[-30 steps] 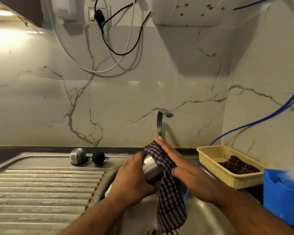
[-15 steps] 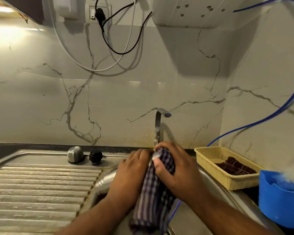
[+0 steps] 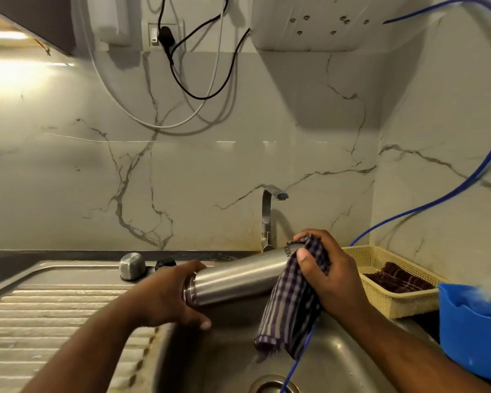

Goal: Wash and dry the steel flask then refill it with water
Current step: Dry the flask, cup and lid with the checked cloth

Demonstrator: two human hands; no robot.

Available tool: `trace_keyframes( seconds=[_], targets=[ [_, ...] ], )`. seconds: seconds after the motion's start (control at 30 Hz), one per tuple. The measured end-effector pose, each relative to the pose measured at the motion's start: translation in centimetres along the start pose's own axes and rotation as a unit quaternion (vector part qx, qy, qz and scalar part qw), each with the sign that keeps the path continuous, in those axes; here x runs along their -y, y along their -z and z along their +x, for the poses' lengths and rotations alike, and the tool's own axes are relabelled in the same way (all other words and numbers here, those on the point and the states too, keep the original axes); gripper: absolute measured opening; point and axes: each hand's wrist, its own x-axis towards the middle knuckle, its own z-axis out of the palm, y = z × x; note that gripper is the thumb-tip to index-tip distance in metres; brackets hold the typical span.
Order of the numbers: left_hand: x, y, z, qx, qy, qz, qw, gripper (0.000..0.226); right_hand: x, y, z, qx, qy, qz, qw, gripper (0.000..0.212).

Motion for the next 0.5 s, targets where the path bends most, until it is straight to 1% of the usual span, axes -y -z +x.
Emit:
trace_keyframes(
  seconds=[0.07,0.13,0.2,0.23,0.3,0.4,0.43,0.5],
  targets=[
    [0.1,-0.2,0.1,-0.006,-0.013,-0.047,0.999,0.084,-0.4,0.0,0.2,0.008,-0.019,0.015,1.000,0.037],
    [-0.7,-0.7,0.1,0.008,-0.012,-0.077,0.997,0.082,-0.8,0.2,0.3,0.028,-0.027,0.017,0.999,0.038],
    [-1.0,-1.0,0.2,-0.007,-0.019,-0.058,0.998,0.070,-1.1,0.7,0.4,0.086,-0.028,0.004,0.996,0.044],
    [-1.1,-0.8,0.2,-0.026,-0.023,-0.043,0.998,0.063,-1.1,1.1,0.5,0.128,-0.024,-0.013,0.991,0.053],
    [-1.3,-0.2,0.0,-0.064,-0.021,-0.008,0.998,0.053,-1.1,1.8,0.9,0.197,-0.005,-0.058,0.979,0.077],
    [-1.8,0.8,-0.4,-0.099,-0.008,0.039,0.994,0.052,-0.5,2.9,1.7,0.247,0.022,-0.133,0.960,0.101],
    [-2.2,1.1,-0.5,-0.104,-0.005,0.056,0.993,0.053,-0.3,3.1,1.8,0.269,0.029,-0.171,0.948,0.106],
    [-3.3,1.4,-0.9,-0.121,-0.007,0.101,0.987,0.055,-0.2,2.9,1.8,0.310,0.050,-0.276,0.908,0.115]
  ],
)
